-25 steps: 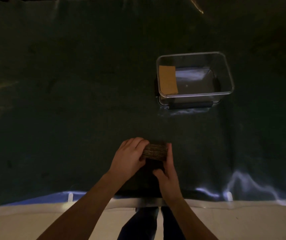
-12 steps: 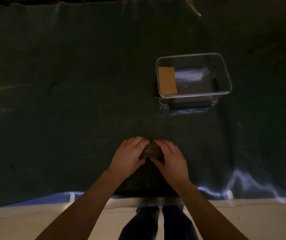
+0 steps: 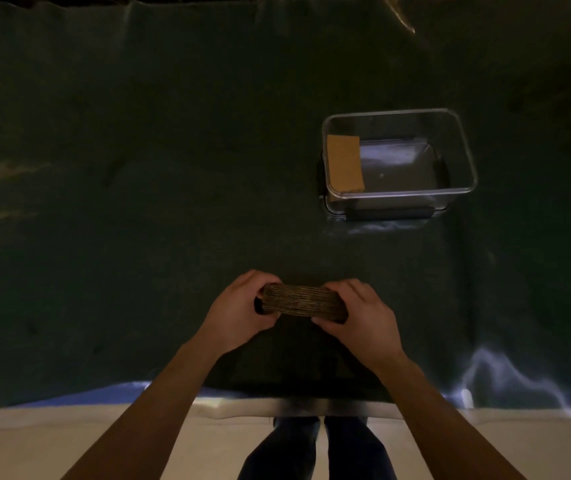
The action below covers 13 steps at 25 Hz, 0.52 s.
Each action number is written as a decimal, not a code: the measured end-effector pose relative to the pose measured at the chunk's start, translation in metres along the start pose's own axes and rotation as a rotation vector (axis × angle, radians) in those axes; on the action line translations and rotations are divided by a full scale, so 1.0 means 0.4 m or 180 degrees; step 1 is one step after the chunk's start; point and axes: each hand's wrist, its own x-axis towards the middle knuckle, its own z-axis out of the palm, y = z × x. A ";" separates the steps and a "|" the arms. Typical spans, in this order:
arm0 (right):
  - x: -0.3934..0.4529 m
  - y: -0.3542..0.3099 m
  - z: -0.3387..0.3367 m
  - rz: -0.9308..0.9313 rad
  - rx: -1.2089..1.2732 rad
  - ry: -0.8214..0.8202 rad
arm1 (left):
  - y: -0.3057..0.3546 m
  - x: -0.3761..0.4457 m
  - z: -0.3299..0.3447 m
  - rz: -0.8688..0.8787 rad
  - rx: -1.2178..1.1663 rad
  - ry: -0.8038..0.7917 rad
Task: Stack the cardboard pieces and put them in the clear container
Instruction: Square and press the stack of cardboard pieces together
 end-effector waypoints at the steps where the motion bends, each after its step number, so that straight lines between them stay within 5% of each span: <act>1: 0.003 0.003 -0.005 0.0037 0.0051 -0.0127 | -0.003 -0.001 0.004 0.0002 0.0025 -0.0026; 4: 0.010 0.006 -0.015 0.0180 0.0209 -0.0622 | -0.004 -0.009 0.023 -0.0122 0.0007 -0.0067; 13: 0.017 0.019 -0.027 0.0009 0.0044 -0.0676 | 0.015 -0.003 0.037 -0.0139 0.0182 -0.0008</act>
